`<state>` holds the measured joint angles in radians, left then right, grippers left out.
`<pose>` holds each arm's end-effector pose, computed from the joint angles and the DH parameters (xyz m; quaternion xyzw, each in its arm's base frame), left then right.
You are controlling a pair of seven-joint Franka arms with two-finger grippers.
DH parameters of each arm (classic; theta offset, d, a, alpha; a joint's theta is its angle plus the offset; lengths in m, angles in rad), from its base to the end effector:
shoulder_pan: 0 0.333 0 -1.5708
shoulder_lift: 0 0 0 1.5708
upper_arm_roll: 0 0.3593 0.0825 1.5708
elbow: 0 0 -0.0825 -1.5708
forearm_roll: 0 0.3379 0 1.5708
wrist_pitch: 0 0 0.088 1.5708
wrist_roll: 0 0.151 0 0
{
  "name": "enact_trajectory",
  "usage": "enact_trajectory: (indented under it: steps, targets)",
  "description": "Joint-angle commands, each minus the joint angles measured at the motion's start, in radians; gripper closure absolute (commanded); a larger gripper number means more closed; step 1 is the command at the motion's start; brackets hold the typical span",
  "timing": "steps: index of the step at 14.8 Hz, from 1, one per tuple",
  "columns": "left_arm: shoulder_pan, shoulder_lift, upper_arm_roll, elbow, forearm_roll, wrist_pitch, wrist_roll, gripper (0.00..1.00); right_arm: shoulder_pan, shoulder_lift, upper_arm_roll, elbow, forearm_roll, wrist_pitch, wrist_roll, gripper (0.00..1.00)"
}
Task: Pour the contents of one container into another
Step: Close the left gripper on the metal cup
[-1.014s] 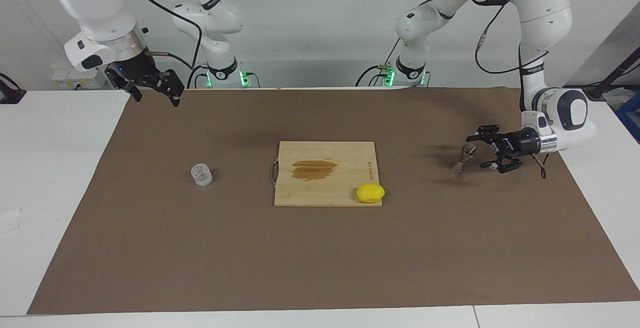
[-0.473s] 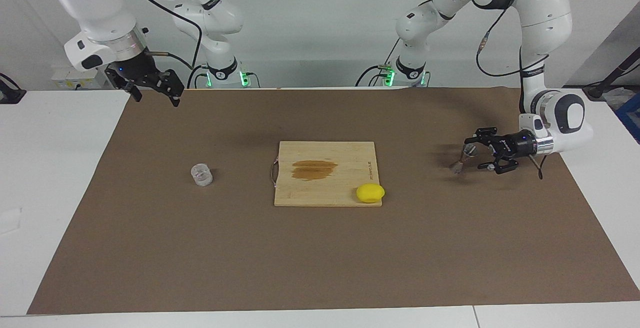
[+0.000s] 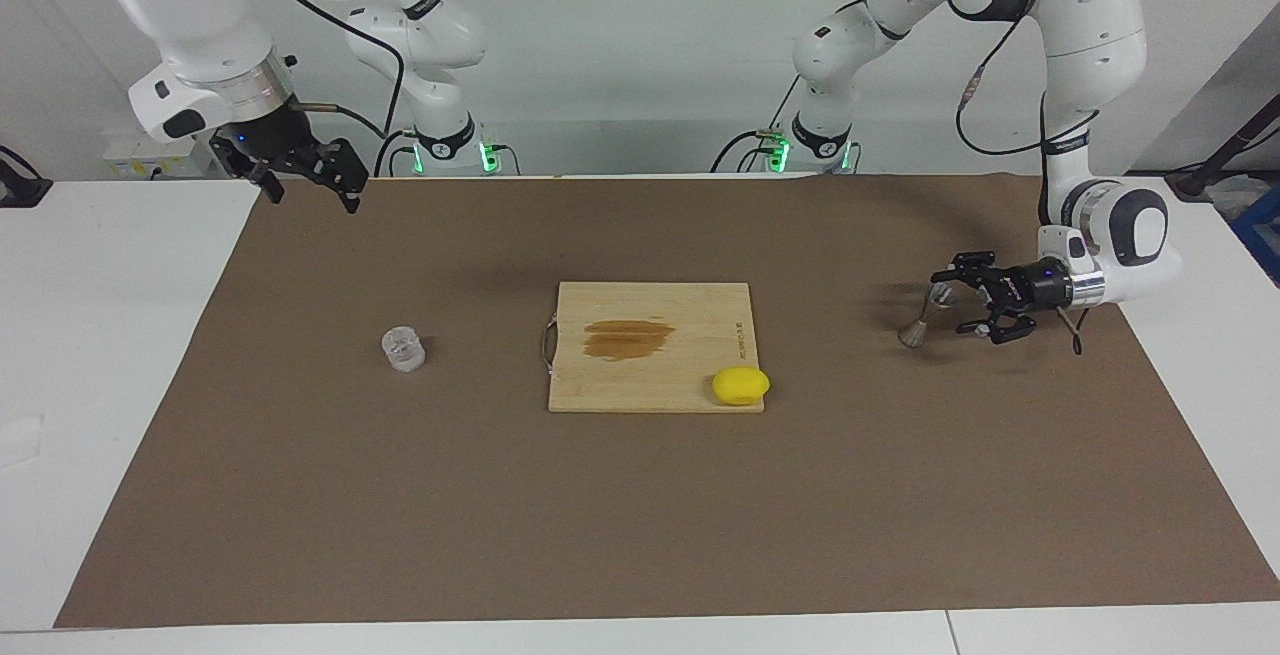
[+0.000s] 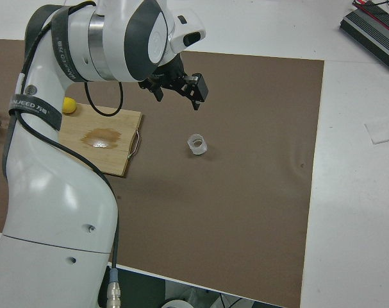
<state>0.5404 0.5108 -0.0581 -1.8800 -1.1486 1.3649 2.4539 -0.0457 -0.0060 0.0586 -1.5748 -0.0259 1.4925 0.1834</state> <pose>0.5358 0.1141 0.3332 0.5337 -0.5145 0.4847 0.4642 0.4943 0.0024 0.6187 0.9955 -0.0856 -0.0367 0.0168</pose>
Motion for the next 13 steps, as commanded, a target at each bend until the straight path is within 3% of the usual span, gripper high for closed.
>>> enact_trajectory:
  steps: [1, 9, 13]
  targets:
    - [-0.008, 0.003, 0.001, -0.002, -0.011, 0.03, 0.01, 0.0, -0.011, -0.002, 0.004, 0.004, 0.011, -0.006, -0.024, 0.0]
    - [0.006, 0.005, 0.004, 0.038, -0.056, -0.001, -0.176, 0.0, -0.013, -0.002, 0.004, 0.004, 0.009, -0.006, -0.024, 0.0]
    - [0.021, 0.005, 0.006, 0.029, 0.009, -0.043, -0.165, 0.0, -0.011, -0.002, 0.004, 0.004, 0.009, -0.006, -0.024, 0.0]
